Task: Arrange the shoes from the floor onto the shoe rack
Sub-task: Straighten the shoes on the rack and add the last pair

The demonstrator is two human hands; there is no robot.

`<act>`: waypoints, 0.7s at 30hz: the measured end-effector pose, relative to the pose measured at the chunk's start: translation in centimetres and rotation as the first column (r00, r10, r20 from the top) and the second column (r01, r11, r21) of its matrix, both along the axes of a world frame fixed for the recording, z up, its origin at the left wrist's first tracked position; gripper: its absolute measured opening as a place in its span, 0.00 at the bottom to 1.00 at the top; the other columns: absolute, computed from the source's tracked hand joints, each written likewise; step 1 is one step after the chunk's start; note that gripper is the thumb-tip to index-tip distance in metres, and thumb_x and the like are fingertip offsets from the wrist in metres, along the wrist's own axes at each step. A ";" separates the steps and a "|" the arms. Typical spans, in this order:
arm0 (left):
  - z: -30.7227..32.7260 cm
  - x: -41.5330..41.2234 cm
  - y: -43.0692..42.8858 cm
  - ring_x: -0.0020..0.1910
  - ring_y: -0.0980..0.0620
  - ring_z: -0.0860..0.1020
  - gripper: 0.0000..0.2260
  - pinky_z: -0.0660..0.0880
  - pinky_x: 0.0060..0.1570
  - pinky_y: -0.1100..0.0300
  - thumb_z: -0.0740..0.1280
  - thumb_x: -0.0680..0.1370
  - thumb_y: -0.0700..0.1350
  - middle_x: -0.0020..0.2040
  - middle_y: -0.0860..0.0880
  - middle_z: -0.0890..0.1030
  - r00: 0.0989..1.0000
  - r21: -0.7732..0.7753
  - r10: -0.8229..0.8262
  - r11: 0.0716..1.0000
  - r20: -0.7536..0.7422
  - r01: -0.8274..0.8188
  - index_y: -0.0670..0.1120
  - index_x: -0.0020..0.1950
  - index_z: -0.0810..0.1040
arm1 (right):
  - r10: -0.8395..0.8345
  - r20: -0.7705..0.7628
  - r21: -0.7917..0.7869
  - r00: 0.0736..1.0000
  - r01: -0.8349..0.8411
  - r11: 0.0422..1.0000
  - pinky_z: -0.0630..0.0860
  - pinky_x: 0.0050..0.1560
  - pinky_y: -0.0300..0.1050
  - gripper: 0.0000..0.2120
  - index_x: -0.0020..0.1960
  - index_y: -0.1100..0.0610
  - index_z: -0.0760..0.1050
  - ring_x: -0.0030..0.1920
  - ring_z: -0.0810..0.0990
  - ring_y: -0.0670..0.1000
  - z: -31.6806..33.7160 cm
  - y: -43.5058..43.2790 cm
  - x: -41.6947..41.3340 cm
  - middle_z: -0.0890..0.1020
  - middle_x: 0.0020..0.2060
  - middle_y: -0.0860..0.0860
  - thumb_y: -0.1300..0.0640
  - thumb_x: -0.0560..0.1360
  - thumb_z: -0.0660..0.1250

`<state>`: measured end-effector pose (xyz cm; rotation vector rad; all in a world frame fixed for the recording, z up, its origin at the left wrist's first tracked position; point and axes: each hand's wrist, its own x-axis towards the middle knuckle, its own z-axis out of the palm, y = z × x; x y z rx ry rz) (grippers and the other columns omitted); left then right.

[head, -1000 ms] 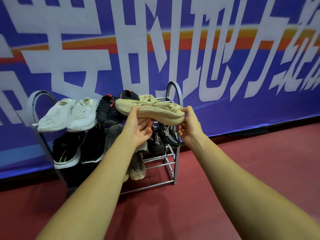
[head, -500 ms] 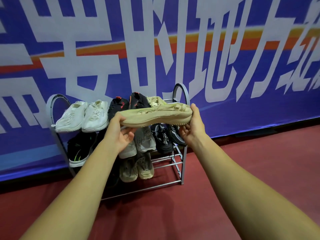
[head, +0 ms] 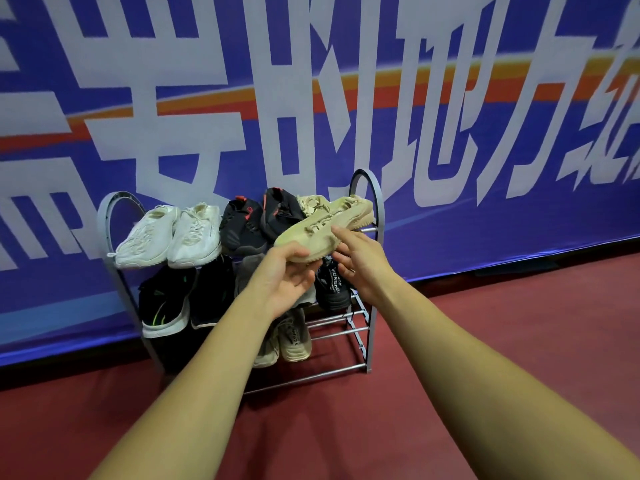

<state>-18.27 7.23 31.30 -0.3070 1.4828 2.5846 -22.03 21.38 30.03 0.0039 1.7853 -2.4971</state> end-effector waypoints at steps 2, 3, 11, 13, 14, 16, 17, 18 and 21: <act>-0.4 -0.1 0.3 0.46 0.48 0.81 0.10 0.71 0.39 0.60 0.70 0.74 0.39 0.43 0.44 0.85 0.998 -0.085 -0.064 0.994 0.004 0.064 0.42 0.55 0.80 | 0.011 0.005 0.020 1.000 -0.011 1.000 0.67 0.32 0.39 0.17 0.60 0.58 0.77 0.35 0.73 0.48 -0.4 0.0 -0.2 0.80 0.42 0.53 0.53 0.75 0.72; -0.6 -0.2 0.3 0.46 0.48 0.81 0.11 0.71 0.40 0.59 0.71 0.74 0.43 0.44 0.45 0.85 0.995 -0.106 -0.100 0.989 0.004 0.100 0.42 0.55 0.80 | 0.006 0.013 0.007 1.000 -0.006 1.000 0.65 0.31 0.39 0.16 0.60 0.59 0.76 0.30 0.71 0.46 -0.5 0.0 -0.4 0.78 0.38 0.52 0.57 0.75 0.71; -1.2 -1.3 1.2 0.36 0.55 0.74 0.06 0.63 0.32 0.64 0.68 0.77 0.46 0.38 0.48 0.79 0.995 -0.003 -0.104 0.995 0.006 0.105 0.45 0.51 0.78 | -0.144 0.039 -0.096 0.989 0.148 0.984 0.70 0.32 0.38 0.12 0.54 0.58 0.79 0.33 0.76 0.47 -0.2 1.6 -1.7 0.83 0.41 0.54 0.59 0.71 0.73; -1.1 -1.9 2.3 0.36 0.56 0.77 0.05 0.64 0.29 0.67 0.68 0.77 0.43 0.38 0.49 0.82 0.996 0.017 -0.091 0.996 -0.025 0.091 0.45 0.53 0.78 | -0.146 0.031 -0.124 0.989 0.149 0.981 0.67 0.33 0.41 0.12 0.51 0.59 0.78 0.33 0.74 0.49 0.0 2.0 -1.8 0.80 0.38 0.55 0.55 0.72 0.75; -1.1 -2.2 2.9 0.37 0.57 0.78 0.05 0.65 0.27 0.68 0.68 0.77 0.42 0.40 0.48 0.82 0.996 0.017 -0.083 0.996 -0.029 0.084 0.45 0.52 0.79 | -0.143 0.033 -0.124 0.989 0.146 0.981 0.65 0.32 0.42 0.13 0.50 0.60 0.78 0.30 0.72 0.49 0.1 2.2 -1.8 0.77 0.35 0.55 0.53 0.72 0.75; -1.2 -2.9 4.2 0.38 0.57 0.79 0.04 0.65 0.25 0.69 0.69 0.77 0.41 0.43 0.48 0.82 0.997 -0.015 -0.065 0.998 -0.031 0.065 0.45 0.51 0.79 | -0.134 0.042 -0.106 0.990 0.138 0.985 0.63 0.30 0.42 0.17 0.52 0.60 0.76 0.27 0.68 0.47 0.0 2.7 -1.9 0.74 0.32 0.53 0.51 0.70 0.75; -1.5 -3.4 4.7 0.38 0.58 0.79 0.05 0.65 0.24 0.69 0.70 0.77 0.41 0.43 0.49 0.82 0.998 -0.037 -0.054 0.998 -0.038 0.052 0.46 0.52 0.79 | -0.123 0.040 -0.084 0.992 0.126 0.988 0.62 0.29 0.42 0.16 0.52 0.59 0.75 0.26 0.67 0.47 -0.2 3.0 -1.9 0.73 0.31 0.52 0.51 0.71 0.74; -1.7 -3.8 5.1 0.38 0.58 0.79 0.06 0.64 0.24 0.69 0.70 0.77 0.42 0.43 0.49 0.83 0.998 -0.059 -0.042 0.998 -0.048 0.039 0.47 0.52 0.78 | -0.116 0.036 -0.054 0.993 0.118 0.992 0.61 0.28 0.42 0.13 0.50 0.59 0.75 0.25 0.65 0.46 -0.5 3.3 -2.0 0.72 0.29 0.51 0.53 0.72 0.73; -2.2 -4.6 5.9 0.40 0.59 0.80 0.11 0.63 0.27 0.68 0.73 0.75 0.46 0.45 0.51 0.84 0.997 -0.136 -0.031 0.990 -0.077 0.021 0.49 0.57 0.78 | -0.166 0.010 0.001 0.986 0.166 0.986 0.62 0.26 0.38 0.06 0.45 0.61 0.75 0.22 0.65 0.45 -0.9 4.4 -2.4 0.71 0.23 0.48 0.61 0.74 0.71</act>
